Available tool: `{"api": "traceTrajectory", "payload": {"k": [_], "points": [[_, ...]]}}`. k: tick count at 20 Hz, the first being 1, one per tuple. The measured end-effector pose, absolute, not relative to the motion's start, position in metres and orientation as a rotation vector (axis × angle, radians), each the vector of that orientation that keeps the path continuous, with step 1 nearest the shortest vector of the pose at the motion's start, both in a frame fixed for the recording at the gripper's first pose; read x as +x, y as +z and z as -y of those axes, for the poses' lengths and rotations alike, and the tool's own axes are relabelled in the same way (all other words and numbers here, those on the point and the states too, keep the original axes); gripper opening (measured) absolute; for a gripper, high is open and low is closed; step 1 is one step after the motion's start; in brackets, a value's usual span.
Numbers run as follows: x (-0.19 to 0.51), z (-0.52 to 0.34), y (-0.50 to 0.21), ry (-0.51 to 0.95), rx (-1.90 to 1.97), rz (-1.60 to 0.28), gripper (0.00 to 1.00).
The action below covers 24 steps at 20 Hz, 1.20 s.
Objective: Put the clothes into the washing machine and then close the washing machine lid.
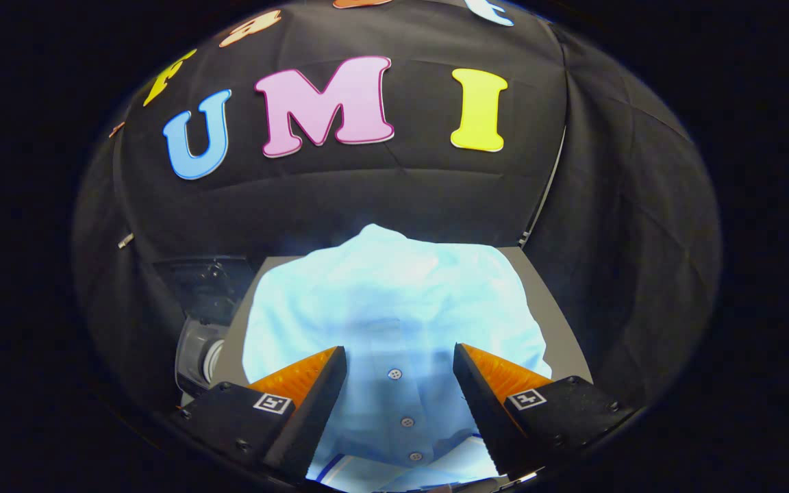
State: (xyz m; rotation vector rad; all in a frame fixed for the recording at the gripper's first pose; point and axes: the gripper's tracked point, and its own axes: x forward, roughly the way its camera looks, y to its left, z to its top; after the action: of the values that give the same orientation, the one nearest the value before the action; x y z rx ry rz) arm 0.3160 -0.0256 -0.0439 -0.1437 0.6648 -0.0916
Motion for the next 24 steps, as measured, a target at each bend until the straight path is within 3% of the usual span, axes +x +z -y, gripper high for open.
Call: {"api": "traceTrajectory", "payload": {"k": [4, 5, 8, 10, 24], "points": [[0.317, 0.022, -0.057, -0.044, -0.172, -0.688, 0.86], [0.316, 0.021, -0.057, -0.045, -0.164, -0.673, 0.78], [0.318, 0.026, -0.048, -0.102, -0.118, -0.659, 0.25], [0.316, 0.022, -0.052, -0.117, -0.077, -0.645, 0.13], [0.271, -0.06, 0.075, -0.019, 0.034, -0.473, 0.13]]}}
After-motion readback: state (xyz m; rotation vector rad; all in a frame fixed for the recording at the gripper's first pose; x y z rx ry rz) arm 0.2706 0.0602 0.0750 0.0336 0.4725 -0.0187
